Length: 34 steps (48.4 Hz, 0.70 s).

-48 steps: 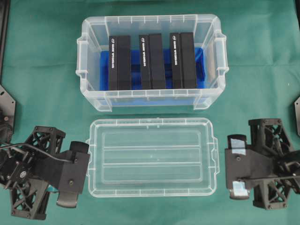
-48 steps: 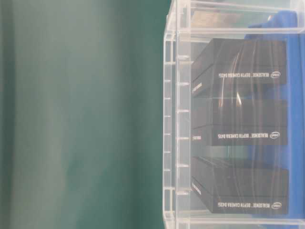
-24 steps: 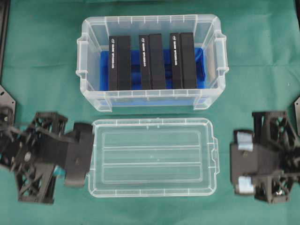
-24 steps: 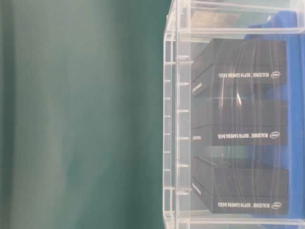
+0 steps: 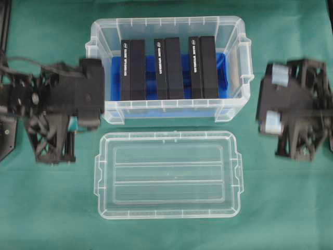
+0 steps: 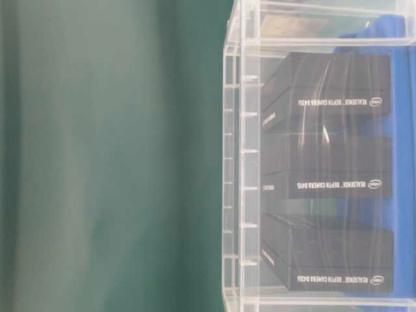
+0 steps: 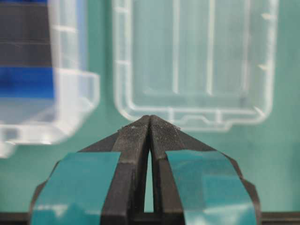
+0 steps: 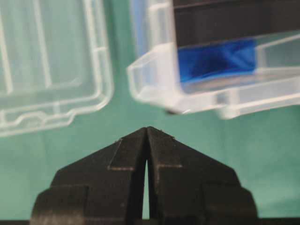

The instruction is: Clamp the lid of the box with both arms, then lift and open it.

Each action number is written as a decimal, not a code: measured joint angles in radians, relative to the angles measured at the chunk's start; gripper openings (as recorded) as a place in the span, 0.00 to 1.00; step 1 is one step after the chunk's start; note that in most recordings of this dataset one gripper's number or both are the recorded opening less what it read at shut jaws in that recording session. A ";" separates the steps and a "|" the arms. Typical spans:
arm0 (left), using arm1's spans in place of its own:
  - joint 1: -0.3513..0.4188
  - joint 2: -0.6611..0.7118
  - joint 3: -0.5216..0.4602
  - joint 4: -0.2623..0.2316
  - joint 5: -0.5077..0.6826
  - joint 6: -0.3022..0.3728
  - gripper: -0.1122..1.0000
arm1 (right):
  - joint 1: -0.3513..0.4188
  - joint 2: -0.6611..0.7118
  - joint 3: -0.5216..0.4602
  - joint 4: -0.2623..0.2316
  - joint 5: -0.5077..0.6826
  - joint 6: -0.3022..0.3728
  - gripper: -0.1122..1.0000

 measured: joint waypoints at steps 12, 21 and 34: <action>0.133 -0.087 0.052 0.000 -0.189 0.114 0.11 | -0.158 -0.067 0.035 0.000 -0.166 -0.091 0.10; 0.209 -0.190 0.123 -0.002 -0.331 0.160 0.11 | -0.232 -0.123 0.080 0.000 -0.302 -0.143 0.10; 0.290 -0.319 0.222 -0.002 -0.480 0.181 0.11 | -0.341 -0.215 0.189 -0.017 -0.514 -0.178 0.10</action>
